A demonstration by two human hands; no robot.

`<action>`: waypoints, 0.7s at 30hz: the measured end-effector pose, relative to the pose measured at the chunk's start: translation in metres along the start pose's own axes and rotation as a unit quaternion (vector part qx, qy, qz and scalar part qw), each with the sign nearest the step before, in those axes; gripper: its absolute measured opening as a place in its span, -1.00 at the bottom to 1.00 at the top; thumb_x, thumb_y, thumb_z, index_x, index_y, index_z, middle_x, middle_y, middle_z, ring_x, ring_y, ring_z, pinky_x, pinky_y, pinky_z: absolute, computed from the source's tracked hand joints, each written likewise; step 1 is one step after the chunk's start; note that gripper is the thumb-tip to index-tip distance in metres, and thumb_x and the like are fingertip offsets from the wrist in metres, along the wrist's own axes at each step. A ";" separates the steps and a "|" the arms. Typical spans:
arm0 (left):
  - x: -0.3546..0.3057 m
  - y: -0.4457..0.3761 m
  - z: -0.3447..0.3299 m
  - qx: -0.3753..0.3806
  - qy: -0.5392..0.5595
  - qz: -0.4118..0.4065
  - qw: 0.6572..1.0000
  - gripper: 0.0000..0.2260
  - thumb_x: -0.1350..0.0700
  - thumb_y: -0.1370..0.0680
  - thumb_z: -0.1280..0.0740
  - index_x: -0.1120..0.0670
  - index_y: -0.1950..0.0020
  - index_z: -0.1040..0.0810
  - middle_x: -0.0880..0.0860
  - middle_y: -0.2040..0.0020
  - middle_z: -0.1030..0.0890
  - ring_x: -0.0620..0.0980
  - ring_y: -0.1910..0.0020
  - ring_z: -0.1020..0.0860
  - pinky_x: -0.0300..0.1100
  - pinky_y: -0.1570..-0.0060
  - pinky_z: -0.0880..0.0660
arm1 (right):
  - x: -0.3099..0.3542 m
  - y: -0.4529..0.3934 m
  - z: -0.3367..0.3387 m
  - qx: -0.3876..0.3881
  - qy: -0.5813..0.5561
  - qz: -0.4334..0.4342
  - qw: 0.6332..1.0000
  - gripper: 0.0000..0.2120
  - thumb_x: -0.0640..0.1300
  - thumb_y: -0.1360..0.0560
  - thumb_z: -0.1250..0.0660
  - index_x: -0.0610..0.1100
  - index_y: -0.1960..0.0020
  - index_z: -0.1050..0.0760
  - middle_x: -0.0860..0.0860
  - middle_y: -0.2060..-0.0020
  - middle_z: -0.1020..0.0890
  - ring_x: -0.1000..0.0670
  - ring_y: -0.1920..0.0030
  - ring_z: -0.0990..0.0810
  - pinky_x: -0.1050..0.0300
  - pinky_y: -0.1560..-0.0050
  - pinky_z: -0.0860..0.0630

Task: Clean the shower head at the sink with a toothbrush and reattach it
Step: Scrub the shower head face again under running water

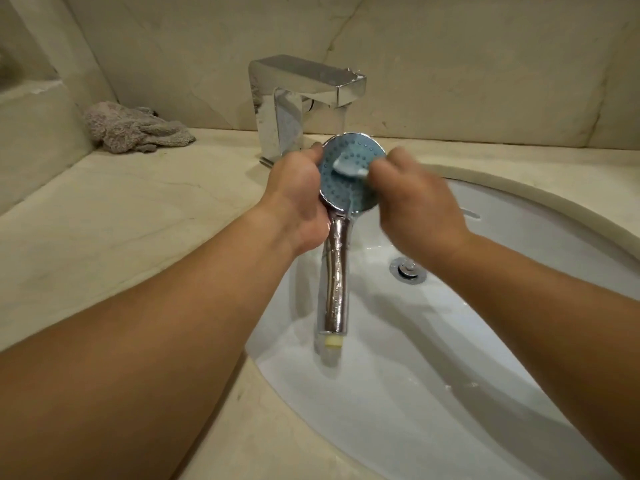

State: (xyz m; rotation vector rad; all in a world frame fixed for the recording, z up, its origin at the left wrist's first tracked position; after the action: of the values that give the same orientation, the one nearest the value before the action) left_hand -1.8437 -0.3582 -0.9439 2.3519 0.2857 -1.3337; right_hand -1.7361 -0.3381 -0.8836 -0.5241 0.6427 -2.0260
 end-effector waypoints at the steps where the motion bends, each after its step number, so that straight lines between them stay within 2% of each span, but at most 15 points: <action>1: -0.001 -0.001 0.001 -0.001 -0.001 -0.007 1.000 -0.56 0.01 -0.73 -0.04 0.23 -0.33 -0.59 0.26 -0.20 -0.69 0.25 -0.18 -0.68 0.18 -0.17 -0.63 | -0.012 -0.004 0.008 -0.026 -0.014 -0.039 0.999 -0.92 -0.36 -0.43 -0.22 -0.23 0.11 -0.42 -0.18 0.18 -0.47 -0.13 0.38 -0.35 0.18 0.43 -0.16; 3: -0.002 -0.001 0.002 -0.006 0.000 -0.011 1.000 -0.56 0.02 -0.74 -0.03 0.23 -0.32 -0.59 0.26 -0.18 -0.70 0.25 -0.17 -0.68 0.19 -0.16 -0.64 | -0.010 -0.001 0.010 -0.026 -0.010 -0.028 0.999 -0.92 -0.35 -0.44 -0.20 -0.24 0.10 -0.43 -0.18 0.18 -0.47 -0.11 0.38 -0.34 0.23 0.44 -0.09; 5: -0.001 0.001 0.002 -0.012 0.002 -0.002 1.000 -0.55 0.01 -0.74 -0.02 0.25 -0.31 -0.59 0.27 -0.19 -0.69 0.25 -0.17 -0.69 0.15 -0.07 -0.67 | 0.010 0.010 -0.006 0.015 0.017 0.056 0.998 -0.89 -0.36 -0.42 -0.23 -0.23 0.09 -0.46 -0.19 0.19 -0.49 -0.12 0.40 -0.35 0.23 0.44 -0.15; 6: -0.001 0.002 0.002 -0.015 0.004 0.000 1.000 -0.55 0.01 -0.74 -0.02 0.25 -0.30 -0.59 0.27 -0.18 -0.70 0.24 -0.16 -0.69 0.15 -0.07 -0.67 | 0.010 0.011 -0.008 0.016 0.021 0.064 0.998 -0.88 -0.38 -0.41 -0.26 -0.22 0.09 -0.46 -0.19 0.20 -0.50 -0.12 0.41 -0.35 0.20 0.44 -0.18; 9: -0.005 0.000 0.006 -0.027 -0.004 -0.017 0.999 -0.58 0.02 -0.74 -0.04 0.21 -0.31 -0.60 0.24 -0.18 -0.70 0.22 -0.16 -0.69 0.20 -0.17 -0.62 | -0.024 -0.001 0.009 -0.037 -0.004 -0.050 0.998 -0.91 -0.39 -0.47 -0.26 -0.23 0.11 -0.44 -0.18 0.20 -0.47 -0.13 0.39 -0.37 0.14 0.42 -0.20; 10: -0.005 0.000 0.008 -0.030 -0.004 -0.020 0.999 -0.59 0.03 -0.74 -0.05 0.20 -0.32 -0.60 0.23 -0.19 -0.70 0.21 -0.17 -0.69 0.20 -0.19 -0.62 | -0.025 -0.001 0.011 -0.043 -0.004 -0.054 0.998 -0.91 -0.39 -0.48 -0.25 -0.23 0.11 -0.42 -0.18 0.21 -0.46 -0.14 0.40 -0.36 0.12 0.43 -0.20; 13: -0.003 0.000 0.008 -0.029 -0.003 -0.007 1.000 -0.56 0.01 -0.74 -0.02 0.23 -0.32 -0.59 0.25 -0.19 -0.70 0.22 -0.16 -0.69 0.16 -0.12 -0.65 | 0.006 0.011 -0.010 0.008 0.026 0.052 0.998 -0.88 -0.42 -0.42 -0.29 -0.26 0.10 -0.47 -0.20 0.20 -0.50 -0.08 0.40 -0.31 0.14 0.46 -0.21; 14: -0.003 0.001 0.006 -0.025 -0.001 -0.006 1.000 -0.56 0.02 -0.74 -0.02 0.23 -0.31 -0.59 0.26 -0.18 -0.70 0.22 -0.15 -0.69 0.16 -0.11 -0.65 | 0.006 0.010 -0.008 0.003 0.024 0.051 0.998 -0.88 -0.43 -0.42 -0.30 -0.26 0.10 -0.47 -0.20 0.20 -0.50 -0.06 0.40 -0.28 0.17 0.45 -0.19; 17: -0.004 -0.001 0.008 -0.028 -0.003 -0.019 0.999 -0.58 0.02 -0.74 -0.02 0.18 -0.33 -0.58 0.23 -0.17 -0.70 0.21 -0.15 -0.69 0.17 -0.17 -0.63 | -0.025 -0.001 0.012 -0.052 -0.015 -0.059 0.997 -0.89 -0.42 -0.46 -0.25 -0.25 0.12 -0.43 -0.19 0.21 -0.47 -0.08 0.38 -0.30 0.19 0.42 -0.07; 19: -0.003 -0.004 0.011 -0.034 0.002 -0.015 0.999 -0.57 0.00 -0.74 -0.01 0.16 -0.37 -0.57 0.23 -0.19 -0.70 0.21 -0.16 -0.68 0.19 -0.18 -0.62 | -0.016 0.005 0.007 -0.035 -0.005 -0.020 0.999 -0.89 -0.44 -0.45 -0.26 -0.27 0.10 -0.45 -0.19 0.21 -0.47 -0.08 0.39 -0.32 0.21 0.43 -0.08; 21: -0.002 -0.008 0.015 -0.038 0.018 -0.010 0.999 -0.55 -0.03 -0.74 0.00 0.16 -0.40 -0.53 0.25 -0.21 -0.68 0.24 -0.17 -0.68 0.22 -0.16 -0.63 | -0.001 0.014 -0.007 -0.009 0.008 0.045 0.999 -0.89 -0.44 -0.45 -0.29 -0.29 0.07 -0.48 -0.18 0.21 -0.48 -0.07 0.40 -0.33 0.21 0.47 -0.19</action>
State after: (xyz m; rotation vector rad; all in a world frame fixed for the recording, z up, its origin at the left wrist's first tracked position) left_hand -1.8589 -0.3579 -0.9507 2.3179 0.3640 -1.2687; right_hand -1.7307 -0.3422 -0.8979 -0.4815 0.6826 -1.9436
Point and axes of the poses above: each hand's wrist, its own y-axis away from the middle knuckle, its own z-axis out of the back of the hand, x = y × z, the point moved 10 cm from there along -y, towards the middle knuckle
